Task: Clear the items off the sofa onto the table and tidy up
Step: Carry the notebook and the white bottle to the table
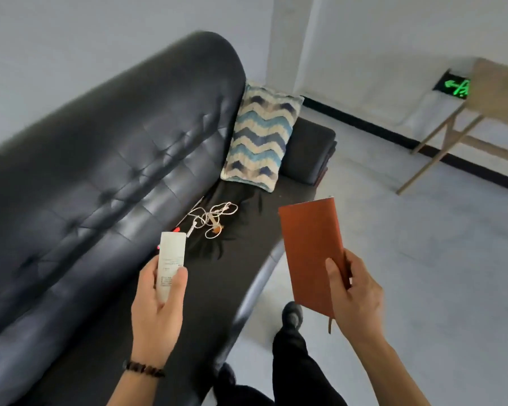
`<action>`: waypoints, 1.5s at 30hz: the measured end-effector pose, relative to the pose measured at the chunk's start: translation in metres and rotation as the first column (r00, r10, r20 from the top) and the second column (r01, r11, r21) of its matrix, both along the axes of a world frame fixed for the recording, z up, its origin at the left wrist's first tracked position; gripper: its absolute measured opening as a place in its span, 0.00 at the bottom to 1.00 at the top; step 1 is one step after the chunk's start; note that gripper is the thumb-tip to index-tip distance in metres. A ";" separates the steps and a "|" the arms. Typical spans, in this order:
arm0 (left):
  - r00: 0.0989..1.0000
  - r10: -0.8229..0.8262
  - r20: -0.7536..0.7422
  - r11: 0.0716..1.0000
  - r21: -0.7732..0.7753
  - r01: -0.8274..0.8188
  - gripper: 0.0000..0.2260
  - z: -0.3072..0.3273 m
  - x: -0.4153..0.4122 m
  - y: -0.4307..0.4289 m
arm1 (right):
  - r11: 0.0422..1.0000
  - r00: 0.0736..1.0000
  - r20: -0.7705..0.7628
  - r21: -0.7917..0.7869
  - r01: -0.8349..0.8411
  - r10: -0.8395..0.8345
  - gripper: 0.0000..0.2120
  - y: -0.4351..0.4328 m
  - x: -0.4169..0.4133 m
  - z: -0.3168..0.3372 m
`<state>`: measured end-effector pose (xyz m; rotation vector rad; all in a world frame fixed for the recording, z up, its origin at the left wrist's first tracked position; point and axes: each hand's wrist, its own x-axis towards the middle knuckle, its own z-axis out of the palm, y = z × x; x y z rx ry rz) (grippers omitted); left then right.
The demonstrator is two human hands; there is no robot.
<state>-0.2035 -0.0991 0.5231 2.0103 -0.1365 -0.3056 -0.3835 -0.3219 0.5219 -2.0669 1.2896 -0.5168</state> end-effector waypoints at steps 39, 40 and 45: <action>0.574 -0.812 0.107 0.563 -0.116 0.818 0.15 0.000 -0.435 -0.841 | 0.638 0.632 0.102 0.039 0.769 -0.768 0.15 -0.594 -0.506 0.013; 0.559 -0.822 0.109 0.546 -0.129 0.828 0.15 0.008 -0.443 -0.873 | 0.618 0.610 0.129 0.033 0.786 -0.782 0.15 -0.618 -0.514 0.020; 0.435 -0.884 0.169 0.417 -0.136 0.899 0.20 0.038 -0.491 -1.015 | 0.502 0.483 0.229 0.026 0.865 -0.845 0.15 -0.718 -0.554 0.030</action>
